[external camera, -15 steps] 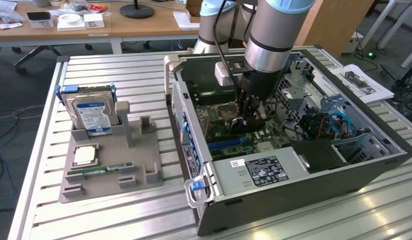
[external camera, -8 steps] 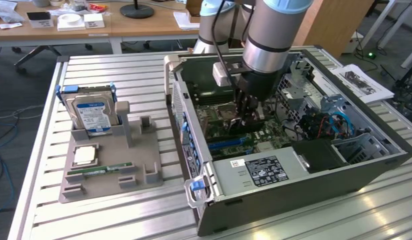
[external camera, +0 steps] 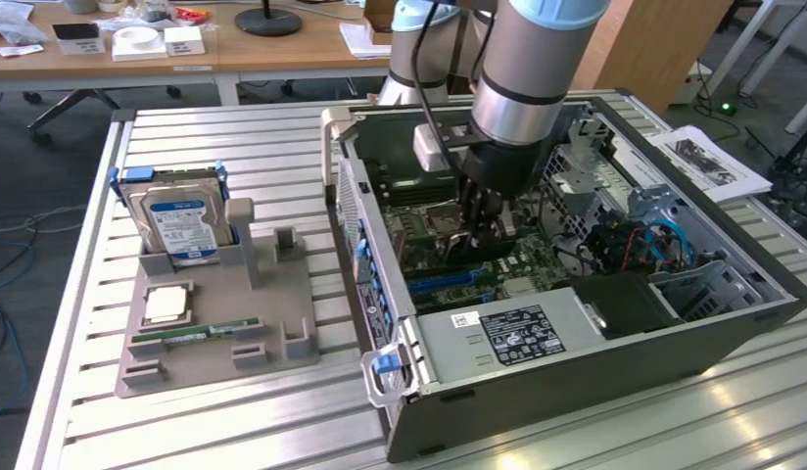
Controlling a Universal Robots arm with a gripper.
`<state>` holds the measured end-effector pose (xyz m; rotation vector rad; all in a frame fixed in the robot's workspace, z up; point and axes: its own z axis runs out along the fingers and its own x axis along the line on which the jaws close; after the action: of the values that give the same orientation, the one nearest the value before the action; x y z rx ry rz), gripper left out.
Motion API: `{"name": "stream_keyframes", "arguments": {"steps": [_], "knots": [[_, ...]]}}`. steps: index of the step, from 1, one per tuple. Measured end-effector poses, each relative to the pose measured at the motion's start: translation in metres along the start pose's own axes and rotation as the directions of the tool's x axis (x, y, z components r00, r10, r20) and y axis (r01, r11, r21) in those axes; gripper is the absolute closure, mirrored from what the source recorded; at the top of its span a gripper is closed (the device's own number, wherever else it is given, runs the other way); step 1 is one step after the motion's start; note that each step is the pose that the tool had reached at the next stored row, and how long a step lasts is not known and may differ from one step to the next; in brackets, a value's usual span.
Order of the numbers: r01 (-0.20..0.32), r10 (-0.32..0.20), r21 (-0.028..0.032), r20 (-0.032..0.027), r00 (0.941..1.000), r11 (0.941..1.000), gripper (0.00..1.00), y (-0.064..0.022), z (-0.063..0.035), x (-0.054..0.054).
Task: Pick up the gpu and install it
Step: 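Insert the gpu into the slot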
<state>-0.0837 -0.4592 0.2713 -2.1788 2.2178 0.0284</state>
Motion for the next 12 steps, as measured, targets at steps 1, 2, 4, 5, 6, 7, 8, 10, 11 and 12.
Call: {"name": "stream_keyframes", "arguments": {"steps": [1, 2, 4, 5, 6, 7, 8, 10, 11, 12], "knots": [[0.000, 0.000, 0.0002, 0.0000, 1.0000, 1.0000, 0.73, 0.0001, 0.0002, 0.0002], [0.001, -0.001, 0.0004, 0.0001, 1.0000, 1.0000, 0.73, 0.0002, 0.0005, 0.0003], [0.002, -0.002, 0.0010, 0.0000, 1.0000, 1.0000, 0.73, 0.0006, 0.0008, 0.0005], [0.002, -0.002, 0.0013, 0.0000, 1.0000, 1.0000, 0.73, 0.0007, 0.0010, 0.0006], [0.003, -0.003, 0.0016, 0.0000, 1.0000, 1.0000, 0.73, 0.0008, 0.0012, 0.0007], [0.004, -0.004, 0.0017, -0.0002, 1.0000, 1.0000, 0.73, 0.0009, 0.0012, 0.0007], [0.004, -0.004, 0.0019, -0.0001, 1.0000, 1.0000, 0.73, 0.0010, 0.0013, 0.0007], [0.005, -0.005, 0.0022, 0.0001, 1.0000, 1.0000, 0.73, 0.0013, 0.0016, 0.0007], [0.005, -0.005, 0.0022, 0.0001, 1.0000, 1.0000, 0.73, 0.0013, 0.0016, 0.0007], [0.005, -0.005, 0.0023, 0.0001, 1.0000, 1.0000, 0.73, 0.0015, 0.0017, 0.0007]]}}
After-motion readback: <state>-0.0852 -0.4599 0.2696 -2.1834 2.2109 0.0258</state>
